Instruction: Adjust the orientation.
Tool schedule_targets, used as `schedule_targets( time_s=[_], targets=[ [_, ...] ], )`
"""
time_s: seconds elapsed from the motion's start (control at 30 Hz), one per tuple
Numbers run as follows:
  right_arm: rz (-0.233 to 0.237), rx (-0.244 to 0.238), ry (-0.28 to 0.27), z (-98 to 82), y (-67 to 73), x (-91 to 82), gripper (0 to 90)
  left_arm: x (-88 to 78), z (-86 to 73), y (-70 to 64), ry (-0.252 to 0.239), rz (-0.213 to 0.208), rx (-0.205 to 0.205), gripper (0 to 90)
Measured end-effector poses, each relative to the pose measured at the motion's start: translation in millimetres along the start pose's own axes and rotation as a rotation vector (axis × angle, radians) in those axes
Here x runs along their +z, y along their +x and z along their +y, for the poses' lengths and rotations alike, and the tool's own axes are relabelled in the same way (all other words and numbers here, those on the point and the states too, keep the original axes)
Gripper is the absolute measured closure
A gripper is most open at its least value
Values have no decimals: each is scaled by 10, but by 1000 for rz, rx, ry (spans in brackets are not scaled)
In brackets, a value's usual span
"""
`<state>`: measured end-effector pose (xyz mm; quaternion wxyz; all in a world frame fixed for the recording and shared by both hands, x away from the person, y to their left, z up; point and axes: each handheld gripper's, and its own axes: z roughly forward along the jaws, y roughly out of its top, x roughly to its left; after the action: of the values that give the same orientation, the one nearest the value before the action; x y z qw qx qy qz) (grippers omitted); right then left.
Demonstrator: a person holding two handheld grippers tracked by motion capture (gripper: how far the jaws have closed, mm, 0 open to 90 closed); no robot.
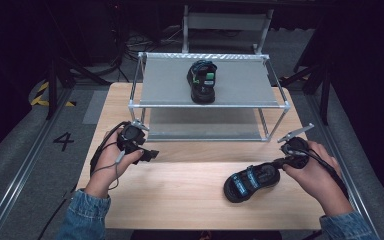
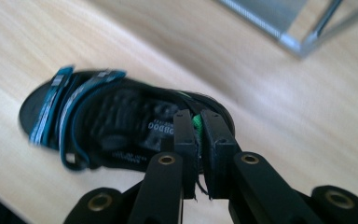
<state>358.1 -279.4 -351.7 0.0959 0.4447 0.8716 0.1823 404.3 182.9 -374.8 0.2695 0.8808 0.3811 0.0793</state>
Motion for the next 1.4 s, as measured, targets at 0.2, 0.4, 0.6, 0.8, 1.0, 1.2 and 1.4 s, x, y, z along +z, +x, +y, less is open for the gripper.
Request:
schedule_targets(
  time_s=[0.2, 0.4, 0.6, 0.8, 1.0, 1.2, 1.4],
  targets=[
    [28, 44, 51, -284, 26, -85, 857, 78, 101, -23, 24, -21, 26, 303],
    [64, 80, 79, -491, 72, -92, 855, 142, 143, -54, 26, -25, 33, 303],
    [63, 47, 25, -470, 91, -119, 762, 132, 126, -48, 35, -20, 34, 302],
    [68, -29, -59, -310, 182, -120, 667, 117, 91, -29, 35, -14, 19, 302],
    [107, -93, -79, -111, 335, -20, 626, 103, 51, -22, 32, -7, 8, 302],
    [116, -170, -49, 38, 445, 86, 611, 71, -13, 3, 38, 1, 2, 302],
    [68, -209, -31, -34, 302, 26, 586, 33, -77, 21, 43, 8, -21, 302]
  ],
)
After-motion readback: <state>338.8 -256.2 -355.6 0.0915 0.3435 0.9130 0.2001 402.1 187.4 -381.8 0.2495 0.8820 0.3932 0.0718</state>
